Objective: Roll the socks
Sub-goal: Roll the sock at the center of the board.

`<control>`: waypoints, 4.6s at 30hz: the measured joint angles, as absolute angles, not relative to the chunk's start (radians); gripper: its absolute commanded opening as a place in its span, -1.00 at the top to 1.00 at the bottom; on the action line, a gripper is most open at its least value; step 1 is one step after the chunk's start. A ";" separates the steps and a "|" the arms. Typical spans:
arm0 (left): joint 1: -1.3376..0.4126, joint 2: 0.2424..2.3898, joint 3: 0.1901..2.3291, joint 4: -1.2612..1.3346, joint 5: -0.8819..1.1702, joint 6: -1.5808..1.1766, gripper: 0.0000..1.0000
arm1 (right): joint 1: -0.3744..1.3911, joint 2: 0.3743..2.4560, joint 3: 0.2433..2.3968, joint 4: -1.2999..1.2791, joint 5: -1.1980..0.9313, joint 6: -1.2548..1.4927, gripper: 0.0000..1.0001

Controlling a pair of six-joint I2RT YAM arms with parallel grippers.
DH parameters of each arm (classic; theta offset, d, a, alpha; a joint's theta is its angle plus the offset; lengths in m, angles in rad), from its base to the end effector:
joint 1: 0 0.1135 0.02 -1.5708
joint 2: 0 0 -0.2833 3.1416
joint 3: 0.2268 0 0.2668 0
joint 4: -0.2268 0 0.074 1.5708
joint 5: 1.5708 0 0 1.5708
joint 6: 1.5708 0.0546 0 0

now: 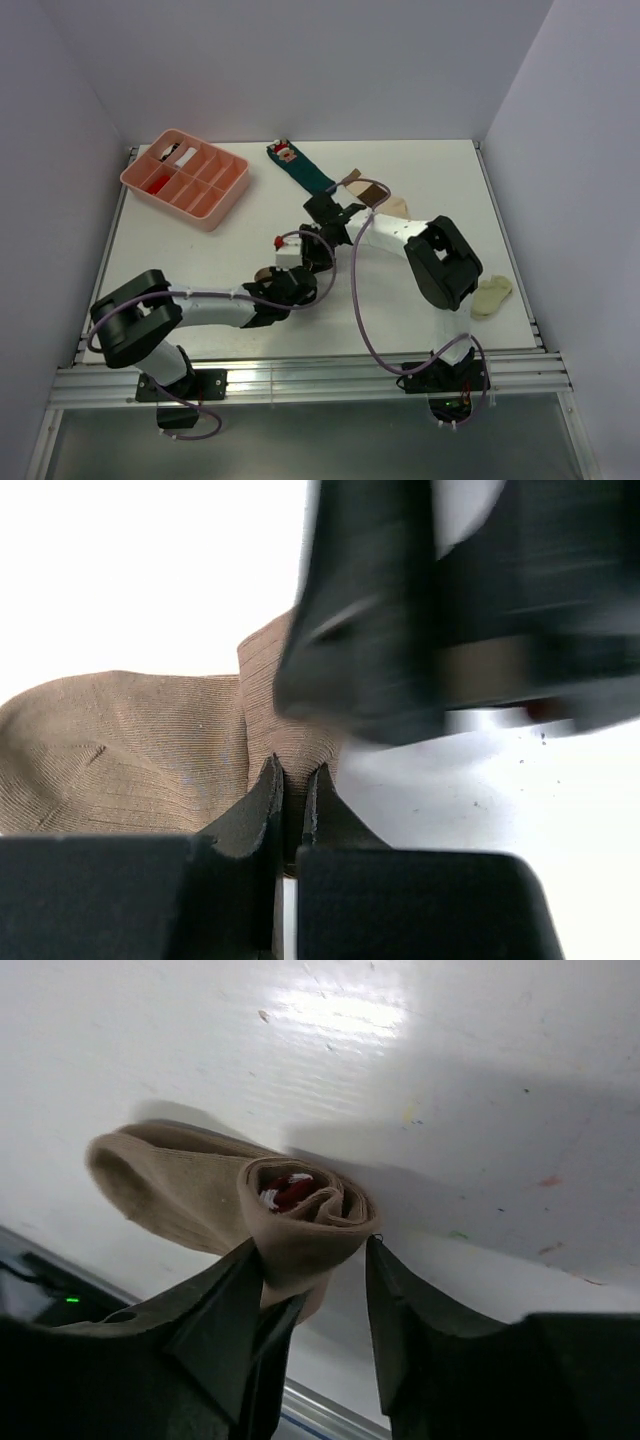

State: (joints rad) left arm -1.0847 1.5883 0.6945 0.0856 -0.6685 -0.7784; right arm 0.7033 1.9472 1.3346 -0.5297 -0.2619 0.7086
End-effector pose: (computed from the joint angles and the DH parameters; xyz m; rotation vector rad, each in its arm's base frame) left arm 0.1772 -0.2630 0.1472 0.0324 2.1846 -0.2479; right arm 0.3142 0.2850 0.1613 -0.0754 2.9019 0.7004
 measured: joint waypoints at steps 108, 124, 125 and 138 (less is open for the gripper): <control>-0.465 1.625 0.506 0.489 0.132 -1.136 0.29 | 0.517 1.840 0.923 0.097 -0.591 0.605 1.00; -0.533 1.387 0.504 0.287 -0.007 -1.021 -0.34 | 0.619 1.936 1.314 -0.478 -0.242 0.545 1.00; -0.558 1.356 0.504 0.278 -0.035 -0.997 -0.37 | 0.622 1.946 1.338 -0.508 -0.225 0.545 1.00; -0.944 1.391 0.573 0.240 -0.407 -0.741 -0.32 | 0.672 2.044 1.539 -0.757 -0.115 0.553 1.00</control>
State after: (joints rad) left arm -0.9443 1.3914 0.5732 0.2398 -0.4068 -0.7406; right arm 0.6720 2.0438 1.5391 -0.7567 -0.1154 0.5529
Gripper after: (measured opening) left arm 0.659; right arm 0.055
